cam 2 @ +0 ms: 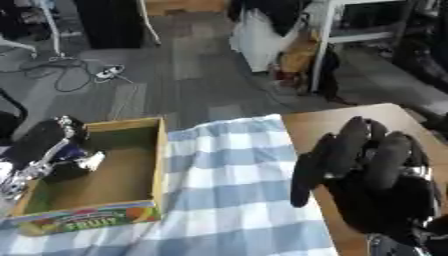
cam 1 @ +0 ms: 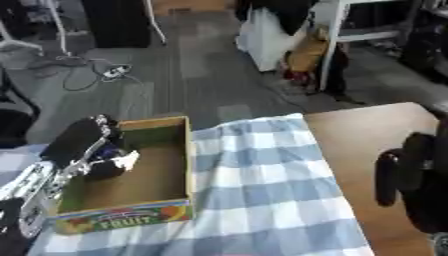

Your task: Pick up objects on the table and place them in the box.

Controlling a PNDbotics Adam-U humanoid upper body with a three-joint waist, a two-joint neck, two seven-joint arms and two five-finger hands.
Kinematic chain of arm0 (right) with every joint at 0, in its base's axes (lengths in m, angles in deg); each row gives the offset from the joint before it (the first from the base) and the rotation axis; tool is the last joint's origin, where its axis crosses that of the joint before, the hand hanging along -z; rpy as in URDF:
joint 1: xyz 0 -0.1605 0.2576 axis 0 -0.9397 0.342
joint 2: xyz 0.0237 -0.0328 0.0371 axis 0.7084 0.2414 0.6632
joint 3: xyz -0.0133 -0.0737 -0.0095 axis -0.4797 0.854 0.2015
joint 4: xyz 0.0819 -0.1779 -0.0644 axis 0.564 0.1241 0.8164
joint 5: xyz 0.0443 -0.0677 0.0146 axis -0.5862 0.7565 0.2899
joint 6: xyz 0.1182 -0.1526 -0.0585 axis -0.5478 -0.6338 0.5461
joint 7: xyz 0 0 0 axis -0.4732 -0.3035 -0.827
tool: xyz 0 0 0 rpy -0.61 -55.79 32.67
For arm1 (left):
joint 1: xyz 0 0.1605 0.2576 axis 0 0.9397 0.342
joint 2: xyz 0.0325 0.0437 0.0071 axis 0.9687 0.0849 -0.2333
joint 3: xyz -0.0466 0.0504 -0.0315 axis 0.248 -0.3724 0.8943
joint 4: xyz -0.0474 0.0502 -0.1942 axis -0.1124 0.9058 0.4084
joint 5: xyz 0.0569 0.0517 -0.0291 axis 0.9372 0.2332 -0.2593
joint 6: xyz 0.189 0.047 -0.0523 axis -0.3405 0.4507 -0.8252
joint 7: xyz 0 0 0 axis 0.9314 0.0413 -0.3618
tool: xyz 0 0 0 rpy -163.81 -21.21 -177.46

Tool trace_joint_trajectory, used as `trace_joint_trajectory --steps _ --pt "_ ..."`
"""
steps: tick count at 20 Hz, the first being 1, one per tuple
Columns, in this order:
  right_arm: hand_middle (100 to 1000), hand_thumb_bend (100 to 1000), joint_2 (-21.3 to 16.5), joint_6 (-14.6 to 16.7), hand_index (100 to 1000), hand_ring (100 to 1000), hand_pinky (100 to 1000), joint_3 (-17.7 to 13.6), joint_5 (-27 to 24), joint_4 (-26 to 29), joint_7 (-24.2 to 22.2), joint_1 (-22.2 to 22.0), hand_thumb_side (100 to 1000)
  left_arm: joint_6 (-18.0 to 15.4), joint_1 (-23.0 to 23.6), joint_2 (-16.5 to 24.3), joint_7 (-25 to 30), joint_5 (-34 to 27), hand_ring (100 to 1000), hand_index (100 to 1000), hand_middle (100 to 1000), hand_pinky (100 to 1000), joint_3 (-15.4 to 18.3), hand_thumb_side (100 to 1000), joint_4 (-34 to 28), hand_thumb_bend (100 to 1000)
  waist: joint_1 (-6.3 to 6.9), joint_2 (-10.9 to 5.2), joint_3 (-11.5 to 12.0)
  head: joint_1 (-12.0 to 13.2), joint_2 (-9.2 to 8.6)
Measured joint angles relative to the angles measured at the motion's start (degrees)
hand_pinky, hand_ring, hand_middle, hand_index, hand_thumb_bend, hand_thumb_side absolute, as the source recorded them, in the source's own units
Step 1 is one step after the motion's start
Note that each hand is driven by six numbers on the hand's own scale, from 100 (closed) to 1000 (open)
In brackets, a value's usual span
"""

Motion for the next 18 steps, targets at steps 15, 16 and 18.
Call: trace_joint_trajectory --steps 15,16,18 --pt "666 100 -0.1 0.2 700 650 517 1.2 0.9 0.0 0.2 0.8 832 4.7 -1.2 -0.5 0.8 9.2 1000 1000 1000 1000 3.1 1000 1.9 977 0.46 0.44 0.4 1.2 -1.67" --pt "666 100 -0.1 0.2 700 650 517 1.2 1.0 0.0 0.2 0.7 833 4.8 -1.0 -0.4 0.8 8.1 1000 1000 1000 1000 3.2 930 1.4 961 0.48 0.32 0.9 1.2 -2.09" --pt "666 100 -0.6 0.4 700 649 518 1.2 1.2 0.0 0.4 -0.2 834 4.7 0.3 -0.3 0.5 5.9 1000 1000 1000 1000 3.2 902 -0.7 852 0.48 -0.42 2.0 1.1 -3.75"
